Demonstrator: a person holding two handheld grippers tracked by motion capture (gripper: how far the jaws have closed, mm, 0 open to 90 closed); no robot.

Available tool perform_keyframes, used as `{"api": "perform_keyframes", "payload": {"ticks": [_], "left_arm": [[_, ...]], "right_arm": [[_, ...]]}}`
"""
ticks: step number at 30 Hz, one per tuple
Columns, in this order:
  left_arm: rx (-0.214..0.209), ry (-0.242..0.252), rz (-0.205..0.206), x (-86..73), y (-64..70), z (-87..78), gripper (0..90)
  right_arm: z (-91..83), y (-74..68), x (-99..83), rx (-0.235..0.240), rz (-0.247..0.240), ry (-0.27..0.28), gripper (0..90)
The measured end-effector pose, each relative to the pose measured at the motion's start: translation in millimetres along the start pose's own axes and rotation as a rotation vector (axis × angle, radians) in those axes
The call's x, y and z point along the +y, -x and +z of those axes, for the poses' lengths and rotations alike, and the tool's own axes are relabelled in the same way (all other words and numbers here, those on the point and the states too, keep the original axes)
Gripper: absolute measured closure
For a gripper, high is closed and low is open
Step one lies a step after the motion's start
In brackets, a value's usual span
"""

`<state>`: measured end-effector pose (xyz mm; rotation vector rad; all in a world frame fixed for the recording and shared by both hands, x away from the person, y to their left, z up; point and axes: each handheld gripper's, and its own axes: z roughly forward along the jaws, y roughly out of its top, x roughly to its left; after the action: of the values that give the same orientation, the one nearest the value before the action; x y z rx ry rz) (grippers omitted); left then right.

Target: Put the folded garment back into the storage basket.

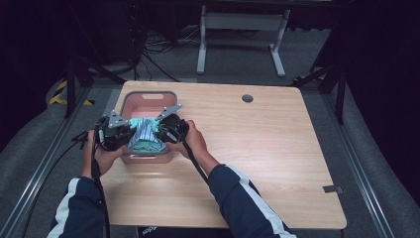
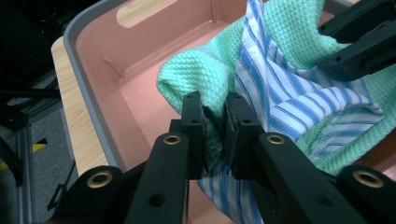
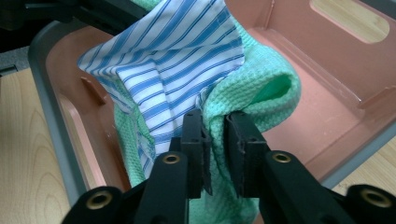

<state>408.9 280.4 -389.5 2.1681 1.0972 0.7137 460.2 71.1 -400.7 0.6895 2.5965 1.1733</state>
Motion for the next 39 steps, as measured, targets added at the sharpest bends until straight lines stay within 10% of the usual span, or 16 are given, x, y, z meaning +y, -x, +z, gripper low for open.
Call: {"api": "perform_keyframes", "payload": {"ticks": [24,39], "left_arm": [[0.022,0.047,-0.002,5.3,13.2,-9.2,50.2],[-0.067,0.134,0.028,18.1,45.7,-27.3,44.8]], "right_arm": [[-24.8,6.2,-13.8,-0.032,-0.017,0.005,68.9],[-71.2,15.7,-33.1,-0.095,-0.068,-0.011,65.1]]}}
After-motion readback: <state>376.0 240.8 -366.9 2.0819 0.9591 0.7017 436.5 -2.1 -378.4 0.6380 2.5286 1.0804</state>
